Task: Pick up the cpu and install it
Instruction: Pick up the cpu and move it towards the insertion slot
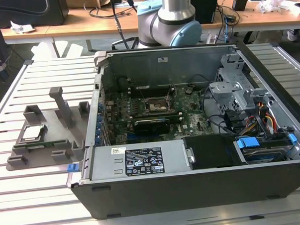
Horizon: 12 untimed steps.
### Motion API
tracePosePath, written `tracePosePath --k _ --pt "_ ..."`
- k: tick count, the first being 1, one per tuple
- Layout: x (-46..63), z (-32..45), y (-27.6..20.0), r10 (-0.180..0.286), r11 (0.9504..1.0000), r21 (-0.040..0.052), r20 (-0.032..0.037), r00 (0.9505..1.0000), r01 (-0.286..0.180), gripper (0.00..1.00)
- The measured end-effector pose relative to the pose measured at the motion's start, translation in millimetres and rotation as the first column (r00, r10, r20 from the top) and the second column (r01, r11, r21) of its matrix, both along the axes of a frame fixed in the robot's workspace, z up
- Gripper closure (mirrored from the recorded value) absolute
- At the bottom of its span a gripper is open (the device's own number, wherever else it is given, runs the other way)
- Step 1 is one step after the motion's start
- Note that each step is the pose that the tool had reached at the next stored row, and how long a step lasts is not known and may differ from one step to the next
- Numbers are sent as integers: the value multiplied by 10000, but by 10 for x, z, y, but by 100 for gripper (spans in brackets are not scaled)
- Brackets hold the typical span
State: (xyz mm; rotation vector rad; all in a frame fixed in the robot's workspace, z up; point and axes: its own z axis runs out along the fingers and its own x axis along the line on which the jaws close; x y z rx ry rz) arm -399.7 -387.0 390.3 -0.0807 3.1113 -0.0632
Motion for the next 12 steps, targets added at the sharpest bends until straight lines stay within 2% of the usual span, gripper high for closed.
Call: tracePosePath --k 4,12 --pt "0 -17 0 0 10000 1 0 10000 0 34" --pt "0 -114 0 1 10000 0 0 10000 -1 34"
